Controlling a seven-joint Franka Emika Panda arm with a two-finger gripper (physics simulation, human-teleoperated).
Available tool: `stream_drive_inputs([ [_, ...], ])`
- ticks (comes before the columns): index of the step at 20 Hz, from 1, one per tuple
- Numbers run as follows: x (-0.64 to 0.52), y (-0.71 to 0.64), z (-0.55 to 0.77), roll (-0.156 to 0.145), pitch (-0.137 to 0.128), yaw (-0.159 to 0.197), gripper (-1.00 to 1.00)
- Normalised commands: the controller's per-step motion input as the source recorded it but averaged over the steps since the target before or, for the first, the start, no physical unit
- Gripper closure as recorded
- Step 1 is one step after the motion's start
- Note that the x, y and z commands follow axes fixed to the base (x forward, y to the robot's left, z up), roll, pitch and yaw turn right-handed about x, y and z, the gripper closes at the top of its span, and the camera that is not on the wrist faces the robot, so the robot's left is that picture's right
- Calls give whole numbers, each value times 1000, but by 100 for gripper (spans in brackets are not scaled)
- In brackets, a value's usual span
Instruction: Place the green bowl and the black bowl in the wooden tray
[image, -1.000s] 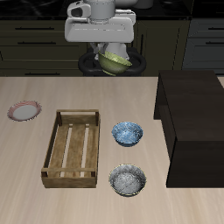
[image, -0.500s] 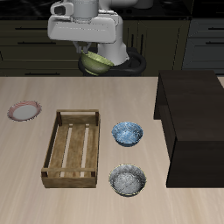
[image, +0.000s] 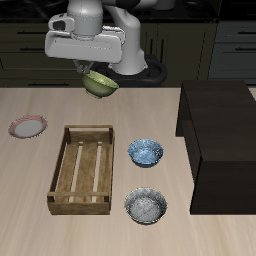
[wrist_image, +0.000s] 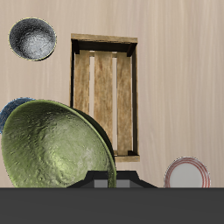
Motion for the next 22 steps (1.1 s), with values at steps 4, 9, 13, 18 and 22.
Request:
stream_drive_inputs([
  [4,-24,-7,-256,-1,3,5,100],
  [9,28,-156,-196,-24,-8,-3,100],
  [13,83,-228,-136,-40,8,-33,100],
  [18,85,-185,-223,-29,14,-19,100],
  [22,84,75,-351,19,42,21,100],
])
